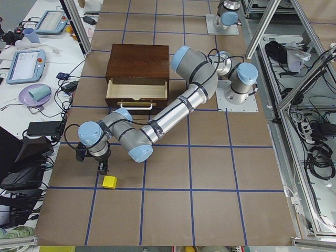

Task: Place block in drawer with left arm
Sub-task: 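Lower the left gripper and grasp the yellow cube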

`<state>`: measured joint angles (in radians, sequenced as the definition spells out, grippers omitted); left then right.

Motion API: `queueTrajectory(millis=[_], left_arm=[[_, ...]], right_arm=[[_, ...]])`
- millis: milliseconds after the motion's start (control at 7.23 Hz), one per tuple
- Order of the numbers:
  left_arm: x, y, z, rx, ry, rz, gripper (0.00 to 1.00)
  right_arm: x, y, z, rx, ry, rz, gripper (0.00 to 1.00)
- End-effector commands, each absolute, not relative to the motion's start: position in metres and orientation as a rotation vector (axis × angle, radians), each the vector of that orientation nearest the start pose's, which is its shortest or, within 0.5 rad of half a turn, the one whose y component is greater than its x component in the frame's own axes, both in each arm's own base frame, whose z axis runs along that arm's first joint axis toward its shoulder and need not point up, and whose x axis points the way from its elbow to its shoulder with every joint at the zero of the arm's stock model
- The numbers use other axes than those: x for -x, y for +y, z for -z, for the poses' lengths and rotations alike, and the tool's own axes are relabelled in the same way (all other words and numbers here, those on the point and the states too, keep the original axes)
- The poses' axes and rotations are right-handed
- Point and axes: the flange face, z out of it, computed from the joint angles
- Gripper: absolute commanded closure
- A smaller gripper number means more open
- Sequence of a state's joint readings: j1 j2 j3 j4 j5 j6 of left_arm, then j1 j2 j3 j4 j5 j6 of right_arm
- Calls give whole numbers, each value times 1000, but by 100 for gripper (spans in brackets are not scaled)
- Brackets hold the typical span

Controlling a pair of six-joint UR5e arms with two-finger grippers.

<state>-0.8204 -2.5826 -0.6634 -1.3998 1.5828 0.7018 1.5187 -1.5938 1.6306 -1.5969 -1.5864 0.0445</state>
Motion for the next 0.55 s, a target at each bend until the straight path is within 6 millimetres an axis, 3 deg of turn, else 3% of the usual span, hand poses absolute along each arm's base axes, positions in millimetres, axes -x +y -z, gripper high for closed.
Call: queueTrajectory(millis=[0,415], left_arm=[[-524,-700,-240,29,3073,80,5],[-542,-701,-224,-55,3045,113,5]], right_arm=[[-107,-487,-472,-152,3153,-17,0],[-106,-487,-472,-152,3155,-17,0]])
